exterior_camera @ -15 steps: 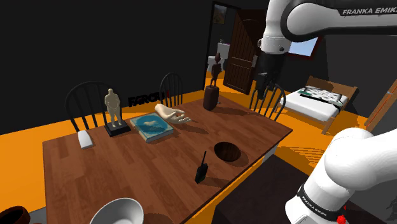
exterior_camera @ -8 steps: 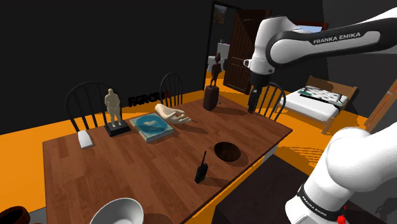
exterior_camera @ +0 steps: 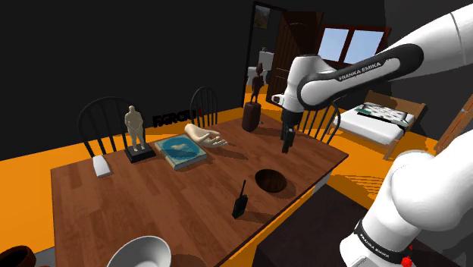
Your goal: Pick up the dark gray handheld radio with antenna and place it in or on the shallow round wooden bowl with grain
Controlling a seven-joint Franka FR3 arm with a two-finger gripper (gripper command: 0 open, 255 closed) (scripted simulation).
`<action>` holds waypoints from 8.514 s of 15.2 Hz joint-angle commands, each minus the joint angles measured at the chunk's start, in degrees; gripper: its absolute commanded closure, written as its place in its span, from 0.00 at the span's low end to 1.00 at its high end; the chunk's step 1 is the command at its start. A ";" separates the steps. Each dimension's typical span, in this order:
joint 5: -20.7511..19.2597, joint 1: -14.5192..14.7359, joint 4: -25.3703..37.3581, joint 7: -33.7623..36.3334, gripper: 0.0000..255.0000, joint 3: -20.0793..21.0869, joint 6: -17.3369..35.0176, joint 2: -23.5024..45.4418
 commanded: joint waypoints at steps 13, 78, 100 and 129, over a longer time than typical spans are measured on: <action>25.56 11.83 5.26 -48.74 0.00 -5.53 25.12 32.74; 28.89 3.50 12.60 -75.21 1.00 -4.76 16.76 36.13; 33.86 -11.33 27.00 -96.74 1.00 -8.91 12.82 51.67; 31.52 -11.05 27.83 -95.51 0.00 -10.49 9.52 49.04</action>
